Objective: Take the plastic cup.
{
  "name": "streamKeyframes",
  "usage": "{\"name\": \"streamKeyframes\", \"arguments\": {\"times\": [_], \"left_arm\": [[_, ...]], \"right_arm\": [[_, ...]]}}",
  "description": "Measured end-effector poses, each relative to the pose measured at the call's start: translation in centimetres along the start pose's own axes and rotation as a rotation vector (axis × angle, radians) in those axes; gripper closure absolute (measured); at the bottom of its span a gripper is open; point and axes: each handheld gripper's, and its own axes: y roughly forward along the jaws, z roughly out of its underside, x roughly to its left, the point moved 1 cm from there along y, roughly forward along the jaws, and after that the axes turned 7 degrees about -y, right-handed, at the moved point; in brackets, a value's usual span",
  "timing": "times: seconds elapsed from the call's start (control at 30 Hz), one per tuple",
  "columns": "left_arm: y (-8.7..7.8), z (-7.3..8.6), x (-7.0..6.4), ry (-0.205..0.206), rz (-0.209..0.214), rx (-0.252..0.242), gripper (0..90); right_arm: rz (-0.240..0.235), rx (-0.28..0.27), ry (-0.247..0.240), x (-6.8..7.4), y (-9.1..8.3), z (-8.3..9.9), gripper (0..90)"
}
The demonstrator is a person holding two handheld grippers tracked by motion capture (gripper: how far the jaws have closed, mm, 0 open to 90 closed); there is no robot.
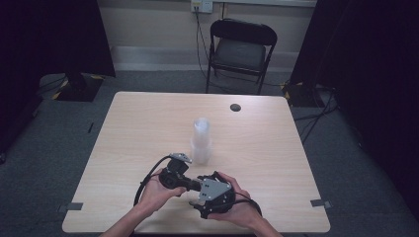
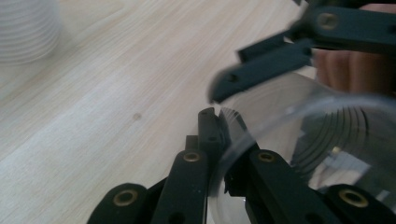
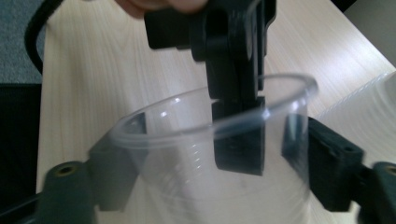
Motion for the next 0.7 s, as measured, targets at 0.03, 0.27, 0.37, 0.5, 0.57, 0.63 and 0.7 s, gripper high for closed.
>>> {"name": "streamKeyframes", "arguments": {"times": [0.03, 0.27, 0.37, 0.5, 0.57, 0.63, 0.7], "left_arm": [[0.04, 0.01, 0.01, 0.0, -0.006, 0.002, 87.6], [0.24, 0.07, 0.14, 0.007, -0.017, 0.03, 87.6], [0.37, 0.15, 0.13, 0.007, -0.018, 0.028, 87.4], [0.26, 0.15, 0.09, 0.0, -0.044, 0.038, 87.9], [0.23, 0.1, 0.23, -0.001, -0.019, 0.038, 87.7], [0.11, 0.08, 0.29, -0.003, -0.02, 0.026, 87.4], [0.02, 0.07, 0.19, 0.0, -0.035, 0.007, 86.6]], "right_arm": [[0.003, -0.006, 0.004, -0.03, -0.13, -0.09, 24.4], [0.005, -0.025, 0.018, -0.11, -0.3, -0.28, 27.0], [0.005, -0.022, 0.014, -0.07, -0.29, -0.31, 27.0], [0.002, -0.025, 0.025, -0.09, -0.32, -0.31, 28.2], [-0.001, -0.025, 0.033, -0.09, -0.3, -0.32, 29.2], [-0.004, -0.035, 0.049, -0.21, -0.32, -0.31, 30.1], [-0.003, -0.041, 0.053, -0.3, -0.38, -0.35, 30.3]]}}
